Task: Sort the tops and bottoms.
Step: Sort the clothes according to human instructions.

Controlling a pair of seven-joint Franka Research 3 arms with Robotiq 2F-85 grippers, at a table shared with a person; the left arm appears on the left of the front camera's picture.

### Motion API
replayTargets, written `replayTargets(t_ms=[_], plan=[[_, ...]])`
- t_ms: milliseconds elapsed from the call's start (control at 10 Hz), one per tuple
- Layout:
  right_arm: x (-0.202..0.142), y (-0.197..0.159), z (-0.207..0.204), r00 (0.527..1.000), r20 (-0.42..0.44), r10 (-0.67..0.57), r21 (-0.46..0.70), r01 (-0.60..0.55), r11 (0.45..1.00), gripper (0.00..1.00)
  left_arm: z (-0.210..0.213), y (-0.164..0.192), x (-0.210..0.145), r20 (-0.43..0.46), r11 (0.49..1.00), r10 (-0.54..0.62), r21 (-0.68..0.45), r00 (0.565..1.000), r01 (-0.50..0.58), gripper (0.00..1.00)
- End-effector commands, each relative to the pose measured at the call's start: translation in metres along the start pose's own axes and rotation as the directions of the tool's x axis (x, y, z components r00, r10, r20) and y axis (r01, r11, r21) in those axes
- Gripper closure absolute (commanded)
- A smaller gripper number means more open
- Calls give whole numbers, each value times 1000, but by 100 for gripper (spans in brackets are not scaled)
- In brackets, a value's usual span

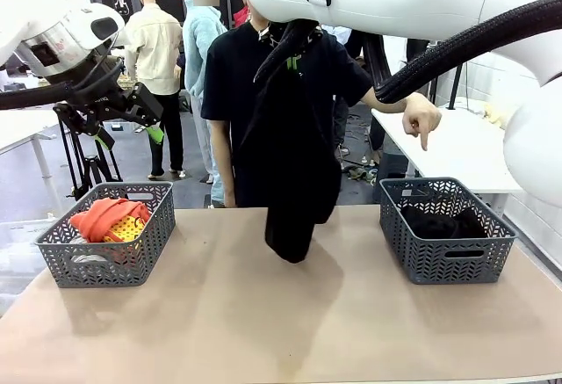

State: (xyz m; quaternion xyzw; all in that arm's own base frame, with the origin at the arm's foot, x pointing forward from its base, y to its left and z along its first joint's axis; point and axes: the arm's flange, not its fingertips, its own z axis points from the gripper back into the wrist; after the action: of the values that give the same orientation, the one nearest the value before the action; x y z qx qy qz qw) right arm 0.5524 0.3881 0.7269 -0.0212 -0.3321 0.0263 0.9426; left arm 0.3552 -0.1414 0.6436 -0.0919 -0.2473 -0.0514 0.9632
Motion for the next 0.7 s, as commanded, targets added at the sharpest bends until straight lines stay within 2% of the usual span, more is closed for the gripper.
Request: replayTargets(t_ms=[0,500,600], plan=[[-1,-3,6,1000,3,-7,-4,7,1000,100,1,3,0,0,1000,-3,-6,1000,3,0],[0,0,0,1000,0,0,0,0,1000,100,1,3,0,0,1000,-3,-6,1000,3,0],[14,-8,23,1000,1,8,32,-8,999,100,1,3,0,0,1000,-3,-6,1000,3,0]])
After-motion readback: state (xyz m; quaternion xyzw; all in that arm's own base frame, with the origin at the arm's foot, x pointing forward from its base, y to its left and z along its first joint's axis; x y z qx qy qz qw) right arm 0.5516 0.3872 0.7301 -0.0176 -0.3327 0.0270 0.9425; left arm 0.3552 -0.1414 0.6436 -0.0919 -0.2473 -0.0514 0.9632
